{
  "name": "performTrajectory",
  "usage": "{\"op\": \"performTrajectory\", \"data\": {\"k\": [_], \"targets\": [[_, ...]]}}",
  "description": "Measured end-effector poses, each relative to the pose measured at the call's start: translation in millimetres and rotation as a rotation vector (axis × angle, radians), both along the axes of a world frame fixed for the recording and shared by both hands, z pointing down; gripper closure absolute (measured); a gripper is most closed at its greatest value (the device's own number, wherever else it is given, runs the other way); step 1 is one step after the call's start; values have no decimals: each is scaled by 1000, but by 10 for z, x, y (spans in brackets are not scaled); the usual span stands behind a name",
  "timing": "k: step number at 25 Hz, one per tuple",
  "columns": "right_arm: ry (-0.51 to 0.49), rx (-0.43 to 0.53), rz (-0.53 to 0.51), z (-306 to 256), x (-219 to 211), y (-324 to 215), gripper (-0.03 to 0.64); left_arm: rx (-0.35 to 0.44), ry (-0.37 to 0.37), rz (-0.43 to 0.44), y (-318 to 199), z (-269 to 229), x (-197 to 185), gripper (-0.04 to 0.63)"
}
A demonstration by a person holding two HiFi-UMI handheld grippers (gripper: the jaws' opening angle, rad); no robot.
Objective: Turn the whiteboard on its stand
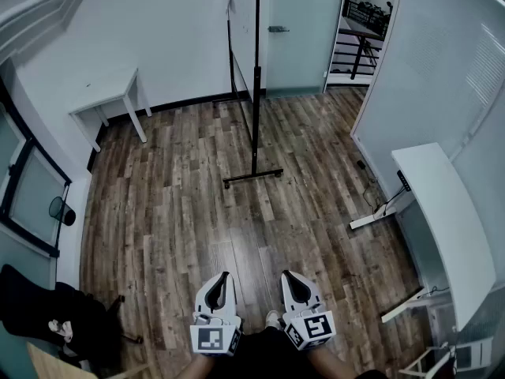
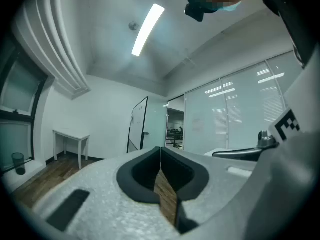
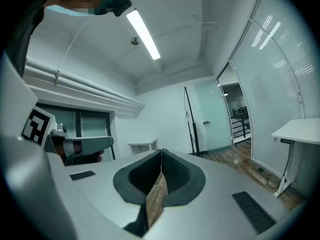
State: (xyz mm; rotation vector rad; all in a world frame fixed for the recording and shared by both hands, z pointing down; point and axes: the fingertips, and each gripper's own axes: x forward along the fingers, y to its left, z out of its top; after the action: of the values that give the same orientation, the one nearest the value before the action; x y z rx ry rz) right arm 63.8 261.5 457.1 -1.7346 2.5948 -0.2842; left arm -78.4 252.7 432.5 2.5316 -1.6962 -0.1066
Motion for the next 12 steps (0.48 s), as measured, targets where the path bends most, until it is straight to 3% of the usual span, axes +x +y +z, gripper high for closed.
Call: {"op": "performTrajectory", "data": {"k": [12], "targets": [[-24,14,1,-57,93,7,604,4,0,8,-6,-34,124,577]]}}
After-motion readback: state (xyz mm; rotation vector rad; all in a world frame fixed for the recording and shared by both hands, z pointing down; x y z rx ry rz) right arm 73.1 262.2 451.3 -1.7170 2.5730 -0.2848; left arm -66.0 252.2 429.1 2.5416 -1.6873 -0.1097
